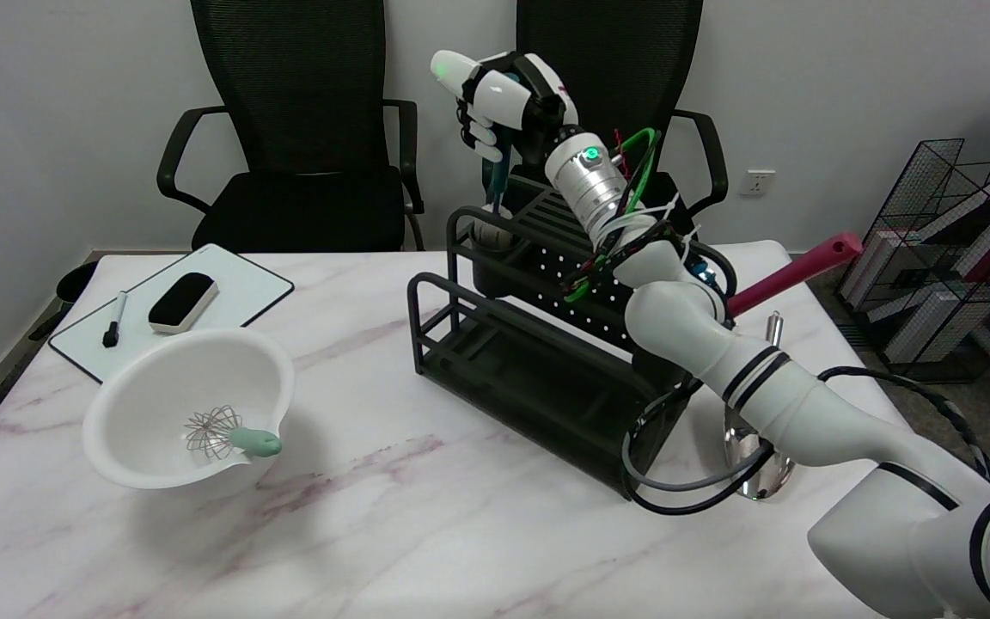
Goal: Pick up the blue sponge bottle brush.
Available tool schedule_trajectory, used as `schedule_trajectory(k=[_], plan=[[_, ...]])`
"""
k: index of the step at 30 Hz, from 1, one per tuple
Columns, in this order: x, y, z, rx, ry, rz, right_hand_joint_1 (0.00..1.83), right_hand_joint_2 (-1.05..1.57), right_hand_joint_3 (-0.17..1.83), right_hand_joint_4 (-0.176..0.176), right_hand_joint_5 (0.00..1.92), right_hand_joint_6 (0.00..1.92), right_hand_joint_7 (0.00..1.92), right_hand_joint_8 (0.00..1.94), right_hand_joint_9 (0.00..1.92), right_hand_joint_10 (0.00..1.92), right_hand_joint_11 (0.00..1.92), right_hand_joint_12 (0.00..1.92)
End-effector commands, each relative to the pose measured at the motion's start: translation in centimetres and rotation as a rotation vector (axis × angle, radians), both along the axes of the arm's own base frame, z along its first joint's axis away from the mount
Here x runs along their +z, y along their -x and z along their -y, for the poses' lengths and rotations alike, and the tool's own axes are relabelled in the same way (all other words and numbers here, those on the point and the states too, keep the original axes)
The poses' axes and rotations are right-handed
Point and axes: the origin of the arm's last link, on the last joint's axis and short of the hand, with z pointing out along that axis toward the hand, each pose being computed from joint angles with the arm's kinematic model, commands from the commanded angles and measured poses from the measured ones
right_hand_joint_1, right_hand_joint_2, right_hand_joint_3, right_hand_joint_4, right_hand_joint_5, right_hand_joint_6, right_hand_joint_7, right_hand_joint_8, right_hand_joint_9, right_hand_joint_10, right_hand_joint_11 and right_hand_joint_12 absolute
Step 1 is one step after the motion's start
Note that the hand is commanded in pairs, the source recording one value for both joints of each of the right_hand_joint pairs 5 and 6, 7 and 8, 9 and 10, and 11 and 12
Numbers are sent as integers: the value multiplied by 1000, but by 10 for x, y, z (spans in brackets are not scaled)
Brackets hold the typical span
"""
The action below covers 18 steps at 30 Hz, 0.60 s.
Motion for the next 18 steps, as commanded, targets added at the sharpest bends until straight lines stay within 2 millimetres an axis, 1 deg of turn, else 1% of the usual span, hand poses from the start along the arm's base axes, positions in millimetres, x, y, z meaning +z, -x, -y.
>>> schedule_trajectory(k=[1, 9, 12, 18], plan=[[10, -28, -2, 56, -4, 2, 968, 1571, 373, 0, 1920, 1920, 1920, 1920, 1920, 1920, 1920, 1920], [32, -37, 1, 21, -1, 53, 958, 1571, 361, 0, 1920, 1920, 1920, 1920, 1920, 1920, 1920, 1920], [39, -50, 0, 35, -6, 41, 961, 1571, 360, 0, 1920, 1920, 1920, 1920, 1920, 1920, 1920, 1920], [38, -75, -9, 94, -36, 45, 966, 1571, 356, 0, 1920, 1920, 1920, 1920, 1920, 1920, 1920, 1920]])
